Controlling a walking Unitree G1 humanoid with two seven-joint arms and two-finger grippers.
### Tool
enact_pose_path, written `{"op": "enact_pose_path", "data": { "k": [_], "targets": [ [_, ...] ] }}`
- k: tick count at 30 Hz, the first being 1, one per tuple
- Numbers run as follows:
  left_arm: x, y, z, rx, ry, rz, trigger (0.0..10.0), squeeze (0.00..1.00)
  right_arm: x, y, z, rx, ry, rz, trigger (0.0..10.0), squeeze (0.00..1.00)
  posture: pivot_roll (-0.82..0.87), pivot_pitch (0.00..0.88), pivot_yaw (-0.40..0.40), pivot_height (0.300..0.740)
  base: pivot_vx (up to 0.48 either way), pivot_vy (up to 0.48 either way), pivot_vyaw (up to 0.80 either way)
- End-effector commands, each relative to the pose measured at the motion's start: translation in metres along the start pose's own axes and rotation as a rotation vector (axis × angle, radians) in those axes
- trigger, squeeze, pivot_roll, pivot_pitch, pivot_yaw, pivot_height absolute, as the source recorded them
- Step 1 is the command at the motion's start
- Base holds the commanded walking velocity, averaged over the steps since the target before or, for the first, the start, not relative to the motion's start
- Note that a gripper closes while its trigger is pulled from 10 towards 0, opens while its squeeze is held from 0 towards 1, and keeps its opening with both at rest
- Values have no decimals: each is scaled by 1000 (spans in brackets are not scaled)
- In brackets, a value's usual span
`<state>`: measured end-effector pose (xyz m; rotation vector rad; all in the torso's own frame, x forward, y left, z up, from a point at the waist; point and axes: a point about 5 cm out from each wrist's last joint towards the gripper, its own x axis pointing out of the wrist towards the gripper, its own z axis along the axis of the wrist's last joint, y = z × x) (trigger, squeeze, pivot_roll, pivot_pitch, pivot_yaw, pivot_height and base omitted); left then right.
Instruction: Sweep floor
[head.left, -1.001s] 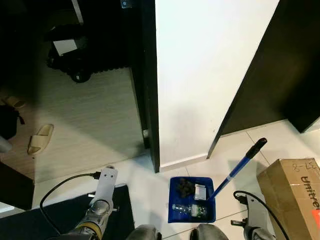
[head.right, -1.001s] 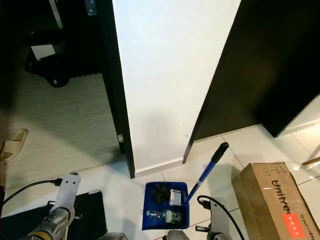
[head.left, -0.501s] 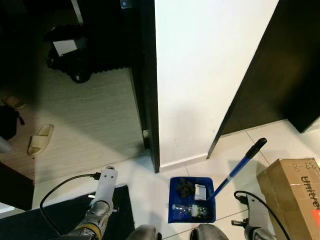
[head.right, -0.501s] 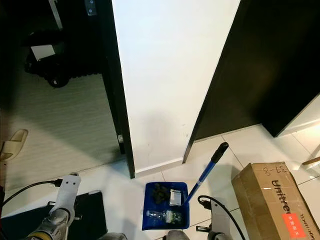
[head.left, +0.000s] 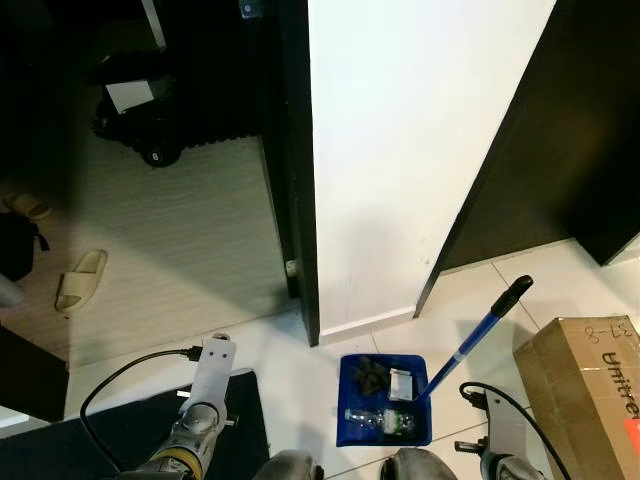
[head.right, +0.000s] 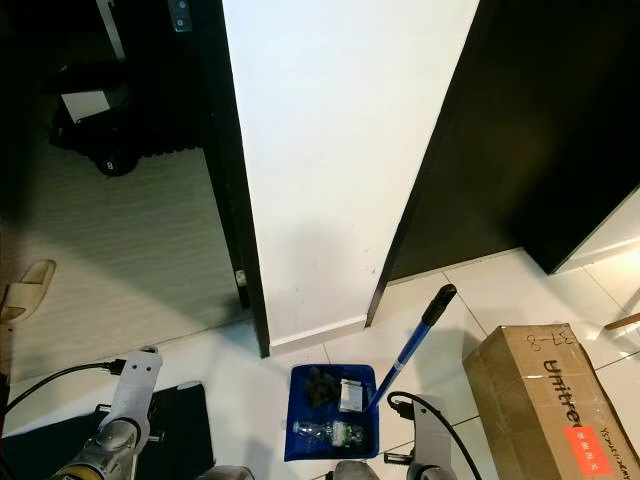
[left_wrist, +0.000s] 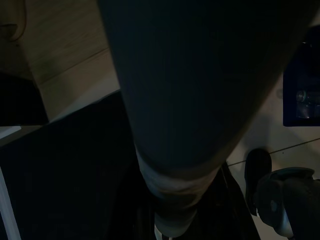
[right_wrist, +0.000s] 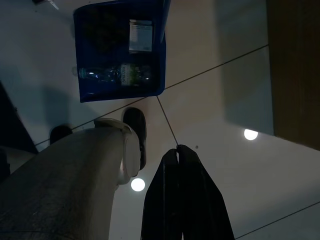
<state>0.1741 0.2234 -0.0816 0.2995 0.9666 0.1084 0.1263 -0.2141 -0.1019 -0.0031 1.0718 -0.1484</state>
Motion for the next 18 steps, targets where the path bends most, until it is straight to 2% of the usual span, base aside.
{"op": "enact_pose_path", "data": {
  "k": [1,7,18],
  "targets": [
    [-2,2,-11,33,37,2,10000,0,0,-2,1,3,1,-1,0,0,42,0,-6,740,0,0,0],
    [-2,2,-12,33,39,1,10000,0,0,-8,1,6,1,-8,0,0,42,0,-6,740,0,0,0],
    [-2,2,-13,35,39,0,10000,0,0,-4,4,-7,-8,-4,0,0,40,0,-5,740,0,0,0]
  ]
}}
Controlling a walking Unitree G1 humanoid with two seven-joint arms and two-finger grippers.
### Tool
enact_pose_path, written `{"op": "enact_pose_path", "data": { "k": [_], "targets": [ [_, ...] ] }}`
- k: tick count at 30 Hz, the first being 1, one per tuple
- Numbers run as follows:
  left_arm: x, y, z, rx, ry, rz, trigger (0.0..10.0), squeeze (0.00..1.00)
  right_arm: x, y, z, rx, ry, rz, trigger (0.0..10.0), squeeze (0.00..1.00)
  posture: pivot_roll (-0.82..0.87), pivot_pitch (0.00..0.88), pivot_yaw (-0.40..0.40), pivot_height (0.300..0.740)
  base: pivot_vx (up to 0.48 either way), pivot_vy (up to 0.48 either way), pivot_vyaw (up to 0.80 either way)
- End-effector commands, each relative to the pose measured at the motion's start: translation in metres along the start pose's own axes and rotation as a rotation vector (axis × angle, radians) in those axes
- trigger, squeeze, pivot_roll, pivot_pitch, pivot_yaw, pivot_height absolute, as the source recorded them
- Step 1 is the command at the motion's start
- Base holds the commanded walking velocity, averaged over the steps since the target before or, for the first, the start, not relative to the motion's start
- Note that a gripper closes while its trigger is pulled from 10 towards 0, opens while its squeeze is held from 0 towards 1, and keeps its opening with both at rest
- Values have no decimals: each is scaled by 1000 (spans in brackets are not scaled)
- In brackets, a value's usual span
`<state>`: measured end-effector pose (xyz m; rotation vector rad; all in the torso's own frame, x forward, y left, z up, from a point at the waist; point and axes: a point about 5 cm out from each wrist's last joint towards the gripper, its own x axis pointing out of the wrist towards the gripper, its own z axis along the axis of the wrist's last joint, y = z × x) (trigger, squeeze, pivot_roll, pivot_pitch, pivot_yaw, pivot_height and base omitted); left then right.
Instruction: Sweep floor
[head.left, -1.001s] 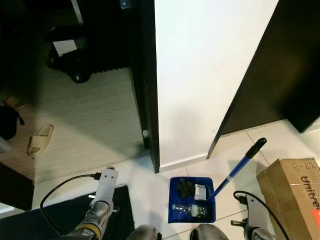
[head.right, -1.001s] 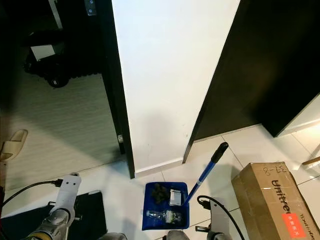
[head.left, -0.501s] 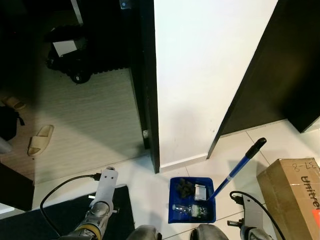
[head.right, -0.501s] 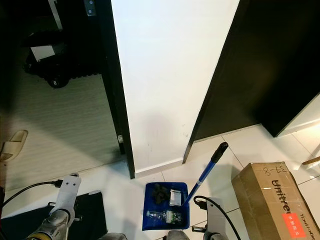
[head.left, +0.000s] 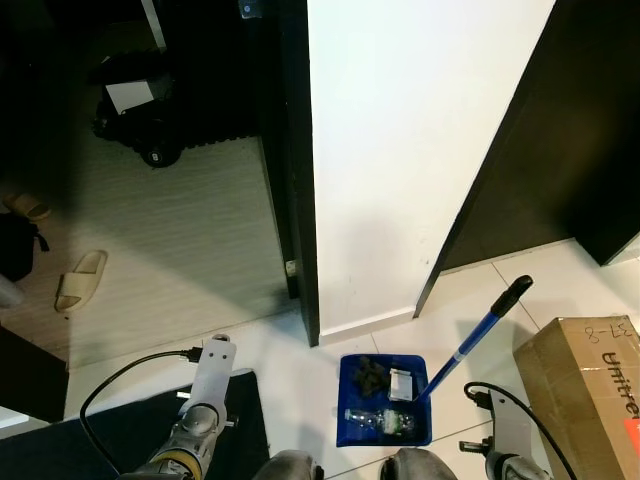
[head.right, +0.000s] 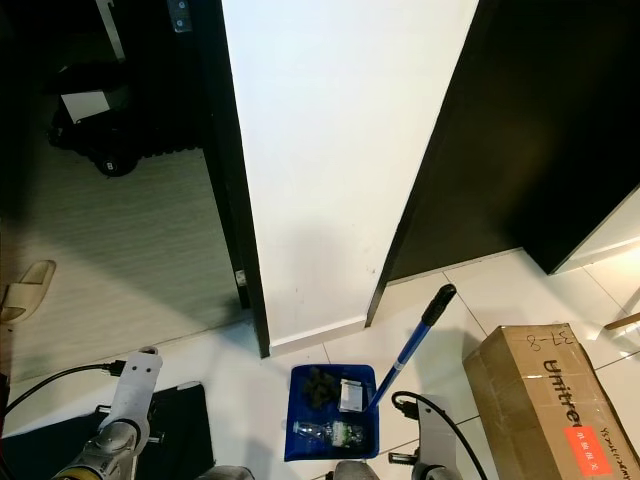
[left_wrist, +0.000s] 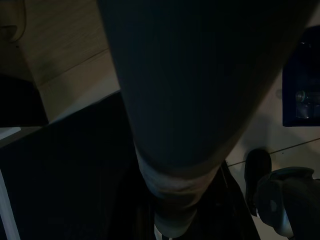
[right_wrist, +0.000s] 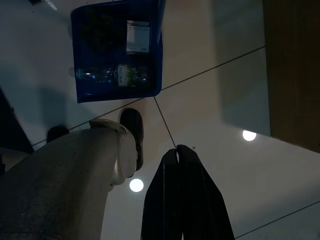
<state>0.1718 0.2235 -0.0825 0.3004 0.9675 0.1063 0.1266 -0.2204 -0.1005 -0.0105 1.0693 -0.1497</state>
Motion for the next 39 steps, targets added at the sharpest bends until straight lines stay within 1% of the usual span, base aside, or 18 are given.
{"op": "enact_pose_path", "data": {
  "k": [1,9,18,24,28,29,30,39],
  "targets": [
    [-2,2,-11,33,39,1,10000,0,1,3,2,-4,-6,1,0,0,40,0,-5,740,0,0,0],
    [-2,2,-11,32,38,0,10000,0,0,1,2,-18,-7,1,0,0,41,0,-8,740,0,0,0],
    [-2,1,-11,34,39,-2,10000,0,-1,-10,-1,-26,4,-12,0,0,41,0,-10,740,0,0,0],
    [-1,1,-10,34,37,-2,10000,0,-2,-13,-2,-28,8,-16,0,0,40,0,-10,740,0,0,0],
    [-1,2,-9,31,37,2,10000,0,-2,-12,-4,8,23,2,0,0,39,0,-8,740,0,0,0],
    [-1,2,-9,31,37,3,10000,0,-2,-13,-5,8,28,-5,8431,0,38,0,-7,740,0,0,0],
    [-1,2,-9,28,37,5,10000,0,-2,-14,-5,8,31,-12,10000,0,38,0,-7,740,0,0,0],
    [-1,3,-8,22,36,11,10000,0,-3,-12,-9,-4,40,-3,10000,0,40,0,-6,740,0,0,0]
  ]
}}
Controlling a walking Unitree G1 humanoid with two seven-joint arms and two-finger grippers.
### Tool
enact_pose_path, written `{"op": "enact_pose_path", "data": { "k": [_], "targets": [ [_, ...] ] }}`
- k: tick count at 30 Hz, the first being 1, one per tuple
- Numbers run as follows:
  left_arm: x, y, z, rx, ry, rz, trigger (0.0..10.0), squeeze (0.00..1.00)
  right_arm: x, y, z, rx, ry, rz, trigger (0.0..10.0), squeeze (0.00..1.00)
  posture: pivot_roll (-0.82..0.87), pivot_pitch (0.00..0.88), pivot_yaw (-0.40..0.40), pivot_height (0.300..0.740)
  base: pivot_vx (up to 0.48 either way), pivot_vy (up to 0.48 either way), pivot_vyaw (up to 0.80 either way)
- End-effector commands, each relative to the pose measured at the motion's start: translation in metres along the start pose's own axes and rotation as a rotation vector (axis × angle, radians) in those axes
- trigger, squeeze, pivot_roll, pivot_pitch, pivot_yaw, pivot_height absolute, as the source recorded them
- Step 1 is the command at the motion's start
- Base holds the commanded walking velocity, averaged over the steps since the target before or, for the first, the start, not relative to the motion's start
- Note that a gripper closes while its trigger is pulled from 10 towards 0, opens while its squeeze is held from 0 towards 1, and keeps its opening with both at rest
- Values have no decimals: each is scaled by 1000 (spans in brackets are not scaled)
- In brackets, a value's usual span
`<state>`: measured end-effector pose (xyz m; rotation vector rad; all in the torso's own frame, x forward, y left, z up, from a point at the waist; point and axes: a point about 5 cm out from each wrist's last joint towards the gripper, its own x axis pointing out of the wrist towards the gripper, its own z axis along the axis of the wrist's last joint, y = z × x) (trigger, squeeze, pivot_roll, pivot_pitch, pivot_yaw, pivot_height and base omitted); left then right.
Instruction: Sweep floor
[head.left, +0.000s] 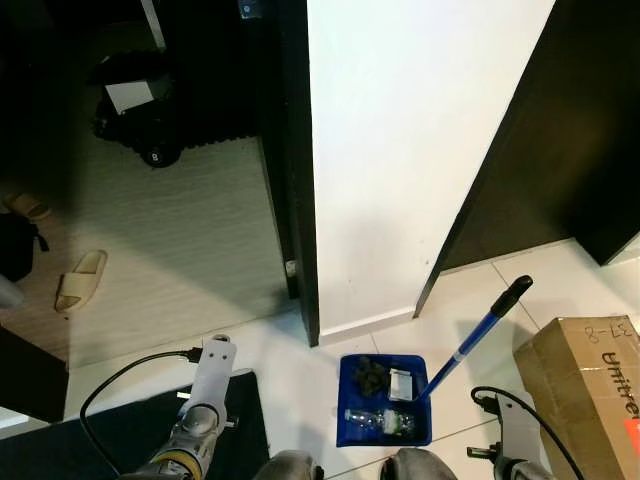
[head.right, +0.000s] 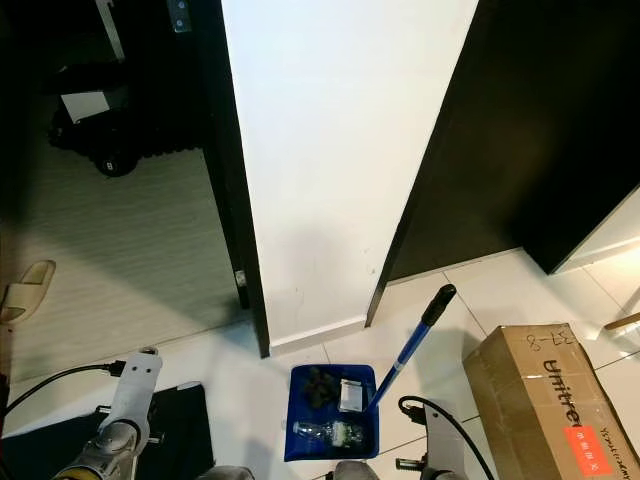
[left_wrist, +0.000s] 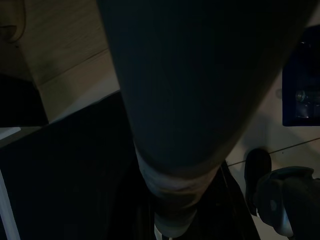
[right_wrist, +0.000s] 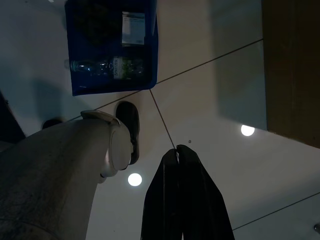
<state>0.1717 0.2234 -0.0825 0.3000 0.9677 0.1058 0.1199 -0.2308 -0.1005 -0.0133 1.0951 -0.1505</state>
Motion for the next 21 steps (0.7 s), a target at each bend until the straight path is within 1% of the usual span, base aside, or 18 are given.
{"op": "enact_pose_path", "data": {
  "k": [1,5,7,8,10,16,21],
  "targets": [
    [-1,3,-8,22,36,11,10000,0,-1,-1,-4,0,15,-1,10000,0,40,0,-6,740,0,0,0],
    [-1,3,-9,16,36,15,10000,0,-1,-1,-6,-2,19,-3,10000,0,39,0,-6,740,0,0,0],
    [-1,3,-8,16,35,17,10000,0,-1,-2,-7,45,23,1,10000,0,38,0,-6,740,0,0,0],
    [-1,3,-8,16,35,17,10000,0,-1,-2,-7,45,23,1,10000,0,38,0,-6,740,0,0,0],
    [-1,3,-8,16,34,18,10000,0,-1,-3,-7,83,26,-6,10000,0,37,0,-5,740,0,0,0],
    [-1,3,-8,19,33,17,10000,0,-2,-5,-8,72,33,-8,10000,0,36,0,-1,740,0,0,0],
    [-1,3,-8,17,33,17,10000,0,-2,-6,-8,42,32,-14,10000,0,36,0,-2,740,0,0,0]
  ]
}}
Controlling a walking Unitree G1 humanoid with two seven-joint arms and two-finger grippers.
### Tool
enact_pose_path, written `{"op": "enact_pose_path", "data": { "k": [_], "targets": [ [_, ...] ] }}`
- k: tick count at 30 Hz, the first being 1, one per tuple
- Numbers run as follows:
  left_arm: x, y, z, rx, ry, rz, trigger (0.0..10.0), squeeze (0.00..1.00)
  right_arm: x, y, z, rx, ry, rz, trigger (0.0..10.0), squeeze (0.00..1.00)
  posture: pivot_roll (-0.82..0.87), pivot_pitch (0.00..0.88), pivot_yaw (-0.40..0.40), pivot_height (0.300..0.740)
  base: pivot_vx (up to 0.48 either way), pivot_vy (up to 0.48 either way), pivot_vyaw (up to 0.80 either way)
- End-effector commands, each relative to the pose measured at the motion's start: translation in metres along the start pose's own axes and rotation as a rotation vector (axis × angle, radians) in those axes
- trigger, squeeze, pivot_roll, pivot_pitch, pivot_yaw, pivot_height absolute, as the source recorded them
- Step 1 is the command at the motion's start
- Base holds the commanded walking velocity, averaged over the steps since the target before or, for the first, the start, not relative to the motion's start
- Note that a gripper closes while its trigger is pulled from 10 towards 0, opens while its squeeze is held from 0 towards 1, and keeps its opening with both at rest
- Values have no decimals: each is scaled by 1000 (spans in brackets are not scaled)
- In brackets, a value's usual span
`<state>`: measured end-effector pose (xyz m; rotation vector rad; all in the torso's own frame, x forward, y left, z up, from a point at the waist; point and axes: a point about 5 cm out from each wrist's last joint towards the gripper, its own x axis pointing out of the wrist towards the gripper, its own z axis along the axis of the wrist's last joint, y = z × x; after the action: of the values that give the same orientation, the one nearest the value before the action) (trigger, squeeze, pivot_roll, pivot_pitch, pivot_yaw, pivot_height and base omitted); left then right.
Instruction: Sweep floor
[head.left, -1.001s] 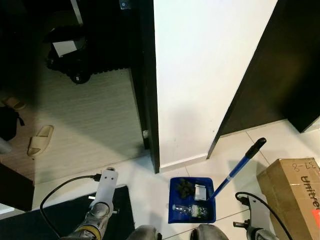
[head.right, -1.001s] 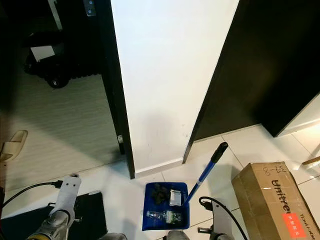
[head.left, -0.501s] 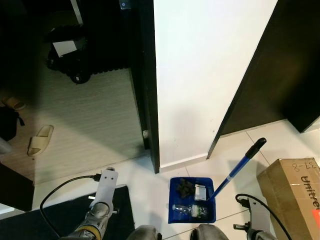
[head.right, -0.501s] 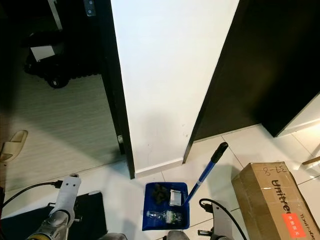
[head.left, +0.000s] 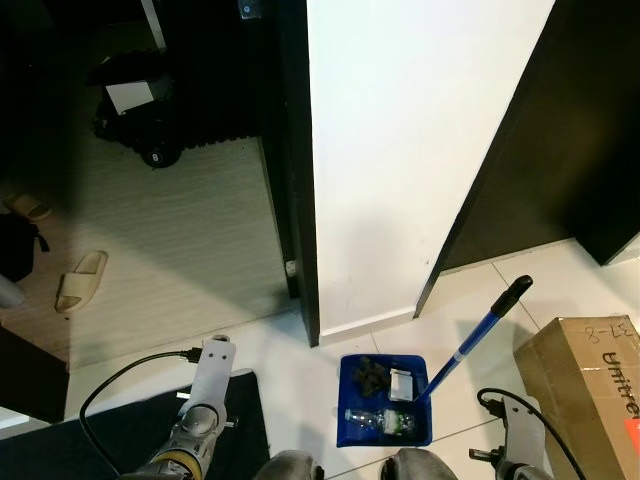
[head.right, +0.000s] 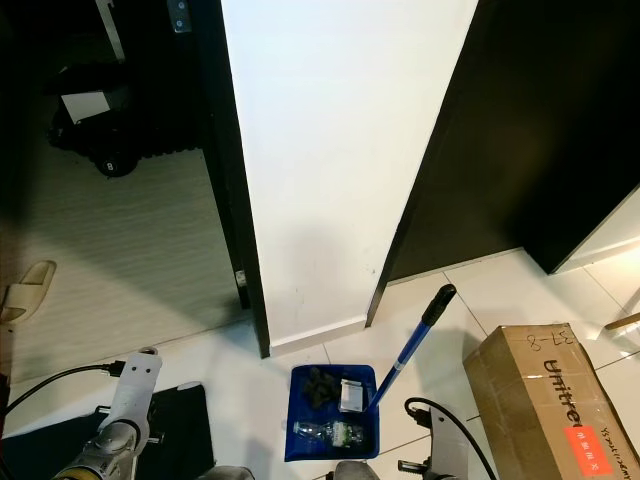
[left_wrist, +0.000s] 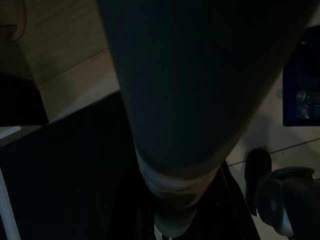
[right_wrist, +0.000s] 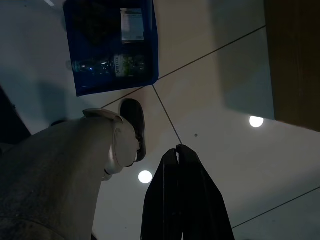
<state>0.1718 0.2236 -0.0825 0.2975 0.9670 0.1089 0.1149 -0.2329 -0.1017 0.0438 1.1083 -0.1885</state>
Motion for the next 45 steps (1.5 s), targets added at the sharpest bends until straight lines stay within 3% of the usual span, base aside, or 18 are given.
{"op": "enact_pose_path", "data": {
  "k": [1,34,35,38,39,44,45],
  "targets": [
    [-1,3,-8,19,34,16,10000,0,-1,-4,-2,-34,9,-15,10000,0,36,0,-2,740,0,0,0],
    [-1,5,-7,21,36,17,10000,0,1,4,3,-83,-8,-17,10000,0,45,0,1,740,0,0,0],
    [-1,5,-7,21,36,17,10000,0,1,5,3,-72,-12,-5,0,0,46,0,0,740,0,0,0],
    [-1,5,-7,22,36,17,10000,0,1,6,3,-69,-14,0,627,0,45,0,1,740,0,0,0],
    [-1,5,-7,22,36,18,10000,0,1,6,3,-72,-13,-4,10000,0,45,0,1,740,0,0,0],
    [0,6,-7,24,37,19,10000,0,1,8,3,-48,-18,24,9725,0,48,0,0,740,0,0,0],
    [0,6,-7,24,37,19,10000,0,1,8,3,-49,-17,21,0,0,50,0,-2,740,0,0,0]
  ]
}}
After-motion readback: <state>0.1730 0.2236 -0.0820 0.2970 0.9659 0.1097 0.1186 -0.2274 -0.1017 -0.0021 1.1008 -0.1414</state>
